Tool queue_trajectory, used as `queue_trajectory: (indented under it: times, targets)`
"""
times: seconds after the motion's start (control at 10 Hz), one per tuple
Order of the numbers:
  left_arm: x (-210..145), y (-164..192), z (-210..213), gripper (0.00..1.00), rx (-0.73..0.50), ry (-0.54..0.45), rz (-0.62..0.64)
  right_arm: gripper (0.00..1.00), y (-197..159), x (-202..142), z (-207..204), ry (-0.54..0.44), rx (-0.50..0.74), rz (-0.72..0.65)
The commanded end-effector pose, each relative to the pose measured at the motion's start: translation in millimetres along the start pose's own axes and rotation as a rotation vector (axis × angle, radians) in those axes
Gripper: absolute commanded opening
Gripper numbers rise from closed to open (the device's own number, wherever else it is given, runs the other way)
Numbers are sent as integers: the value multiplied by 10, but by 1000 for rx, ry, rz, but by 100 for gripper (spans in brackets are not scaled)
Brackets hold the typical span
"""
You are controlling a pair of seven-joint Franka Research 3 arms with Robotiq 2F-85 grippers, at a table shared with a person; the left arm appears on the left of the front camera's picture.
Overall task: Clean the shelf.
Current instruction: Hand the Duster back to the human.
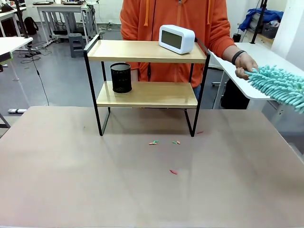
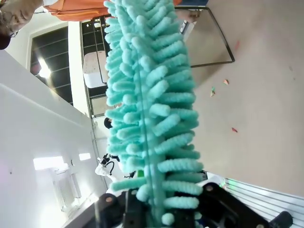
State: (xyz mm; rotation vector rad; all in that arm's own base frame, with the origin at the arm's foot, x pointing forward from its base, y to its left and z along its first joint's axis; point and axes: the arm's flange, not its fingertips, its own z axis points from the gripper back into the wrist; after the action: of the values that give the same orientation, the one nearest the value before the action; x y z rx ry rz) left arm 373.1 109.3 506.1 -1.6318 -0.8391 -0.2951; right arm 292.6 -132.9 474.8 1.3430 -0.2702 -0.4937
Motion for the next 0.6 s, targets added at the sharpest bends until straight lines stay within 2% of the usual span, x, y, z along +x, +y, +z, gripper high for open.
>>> queue_trajectory:
  times: [0.0, 0.1, 0.3, 0.4, 0.5]
  targets:
    - [21, -32, 5, 100, -7, 13, 10, 73, 9, -5, -22, 4, -4, 3]
    - [21, -32, 5, 100, -7, 13, 10, 100, 20, -7, -34, 11, -1, 7]
    - [21, -32, 5, 100, -7, 13, 10, 100, 22, -18, -54, 16, -2, 15]
    - [21, -32, 5, 100, -7, 13, 10, 96, 15, -26, -69, 17, 1, 19]
    - [21, -32, 5, 100, -7, 13, 10, 100, 16, -32, -102, 20, 4, 24]
